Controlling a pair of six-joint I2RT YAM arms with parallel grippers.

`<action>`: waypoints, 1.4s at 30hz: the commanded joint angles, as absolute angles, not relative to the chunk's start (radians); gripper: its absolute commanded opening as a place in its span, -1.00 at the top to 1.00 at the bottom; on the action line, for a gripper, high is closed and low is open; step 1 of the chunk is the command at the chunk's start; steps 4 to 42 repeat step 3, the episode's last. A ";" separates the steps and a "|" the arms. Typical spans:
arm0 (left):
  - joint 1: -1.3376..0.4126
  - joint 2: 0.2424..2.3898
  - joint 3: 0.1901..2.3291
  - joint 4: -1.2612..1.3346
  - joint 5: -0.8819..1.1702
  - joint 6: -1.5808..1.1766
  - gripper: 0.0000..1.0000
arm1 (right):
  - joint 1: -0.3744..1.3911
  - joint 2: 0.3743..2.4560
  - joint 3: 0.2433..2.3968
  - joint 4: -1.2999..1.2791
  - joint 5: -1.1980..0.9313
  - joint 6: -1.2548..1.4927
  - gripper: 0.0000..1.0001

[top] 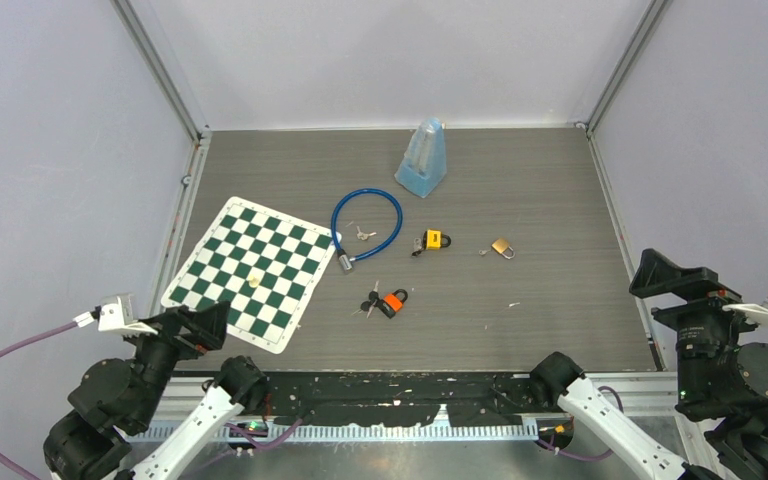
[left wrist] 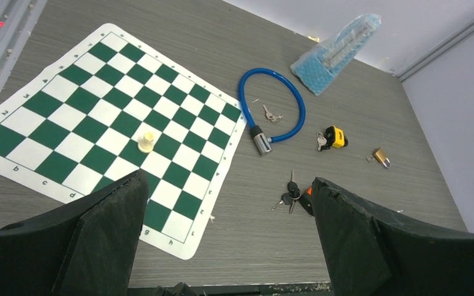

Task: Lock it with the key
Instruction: Reset both arms

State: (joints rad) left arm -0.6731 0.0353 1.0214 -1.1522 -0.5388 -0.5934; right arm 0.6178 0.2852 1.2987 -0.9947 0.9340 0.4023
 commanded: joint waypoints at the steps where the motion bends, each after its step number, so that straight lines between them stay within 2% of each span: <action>1: -0.674 0.040 1.051 -1.169 -0.553 -0.593 -0.99 | 0.617 0.263 1.299 -0.992 0.952 0.408 -0.91; 42: -0.674 0.054 1.064 -1.181 -0.546 -0.589 -0.99 | 0.617 0.259 1.298 -0.993 0.951 0.410 -0.91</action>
